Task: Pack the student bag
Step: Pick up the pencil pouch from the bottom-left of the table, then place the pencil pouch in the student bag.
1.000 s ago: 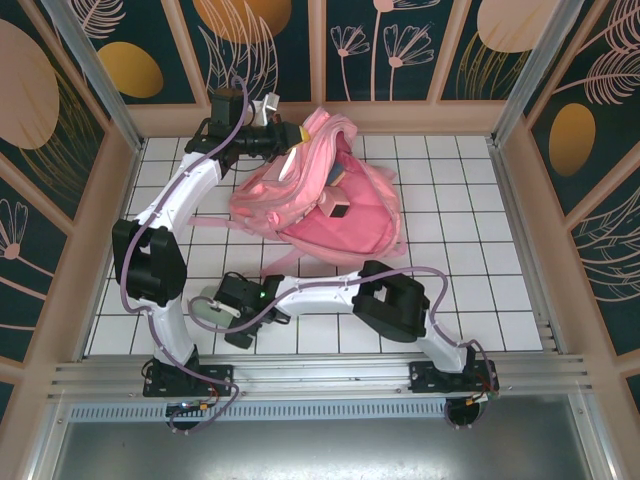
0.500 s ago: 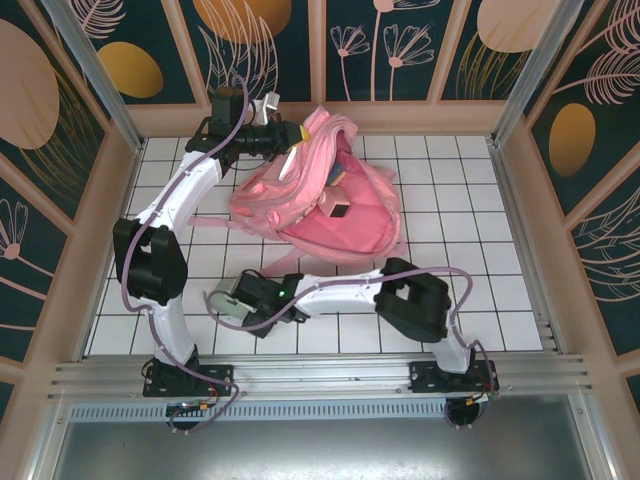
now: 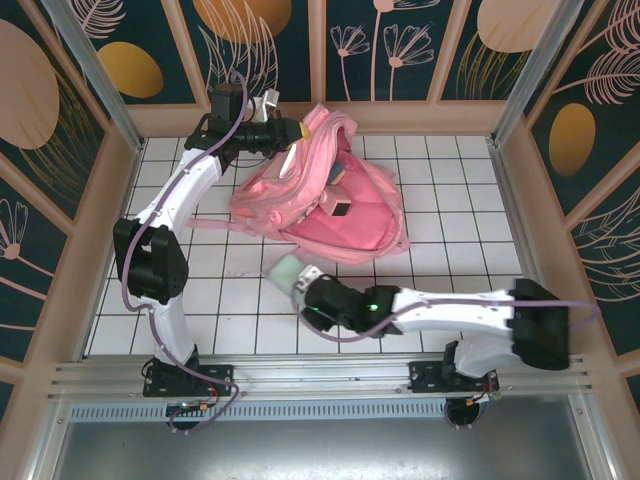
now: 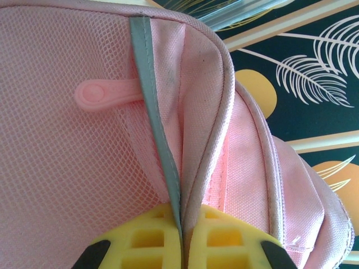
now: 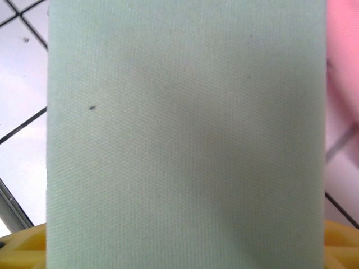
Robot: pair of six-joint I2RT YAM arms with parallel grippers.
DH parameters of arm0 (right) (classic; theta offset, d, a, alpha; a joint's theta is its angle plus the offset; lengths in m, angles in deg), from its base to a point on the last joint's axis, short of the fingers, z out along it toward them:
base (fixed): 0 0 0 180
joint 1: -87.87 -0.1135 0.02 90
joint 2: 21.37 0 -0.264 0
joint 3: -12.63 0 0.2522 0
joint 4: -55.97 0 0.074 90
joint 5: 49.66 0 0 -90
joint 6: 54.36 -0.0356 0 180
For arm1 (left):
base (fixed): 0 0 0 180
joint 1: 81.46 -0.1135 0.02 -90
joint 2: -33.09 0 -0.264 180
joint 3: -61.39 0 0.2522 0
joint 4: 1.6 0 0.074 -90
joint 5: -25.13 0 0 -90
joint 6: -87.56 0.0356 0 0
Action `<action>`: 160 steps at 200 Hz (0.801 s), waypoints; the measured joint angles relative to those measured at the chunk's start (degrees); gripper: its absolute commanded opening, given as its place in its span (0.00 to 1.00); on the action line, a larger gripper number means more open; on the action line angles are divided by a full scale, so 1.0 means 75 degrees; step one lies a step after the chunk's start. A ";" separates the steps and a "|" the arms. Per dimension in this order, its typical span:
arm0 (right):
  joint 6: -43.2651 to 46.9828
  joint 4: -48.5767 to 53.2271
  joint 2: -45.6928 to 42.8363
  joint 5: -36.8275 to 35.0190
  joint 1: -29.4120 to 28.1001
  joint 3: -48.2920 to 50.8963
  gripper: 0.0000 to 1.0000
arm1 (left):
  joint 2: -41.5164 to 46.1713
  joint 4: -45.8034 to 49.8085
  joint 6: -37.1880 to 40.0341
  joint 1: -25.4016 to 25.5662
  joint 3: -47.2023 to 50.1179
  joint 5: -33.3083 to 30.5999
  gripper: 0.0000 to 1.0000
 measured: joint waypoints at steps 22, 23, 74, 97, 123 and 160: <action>-0.0271 0.0006 -0.1652 -0.0664 0.0326 0.0525 0.62 | 0.0000 0.0052 0.0105 0.0000 -0.0012 -0.0041 0.00; -0.0283 0.0003 -0.1696 -0.0667 0.0350 0.0536 0.61 | 0.0000 0.0055 0.0111 0.0000 -0.0012 -0.0041 0.00; -0.0329 -0.0087 -0.2946 -0.0335 0.3593 0.0729 0.60 | 0.0067 0.0032 0.0172 0.0000 0.0128 -0.0032 0.00; -0.0102 -0.0128 -0.2087 0.0256 0.4354 0.0428 0.62 | 0.0224 -0.0026 0.0233 0.0000 0.0361 -0.0009 0.00; 0.0099 -0.0277 -0.0970 0.0833 0.4622 -0.0172 0.63 | 0.0396 -0.0140 0.0280 0.0000 0.0583 -0.0006 0.00; 0.0090 -0.0664 0.0866 0.1492 0.4631 -0.1772 0.71 | 0.0527 -0.0300 0.0277 0.0000 0.0857 0.0070 0.00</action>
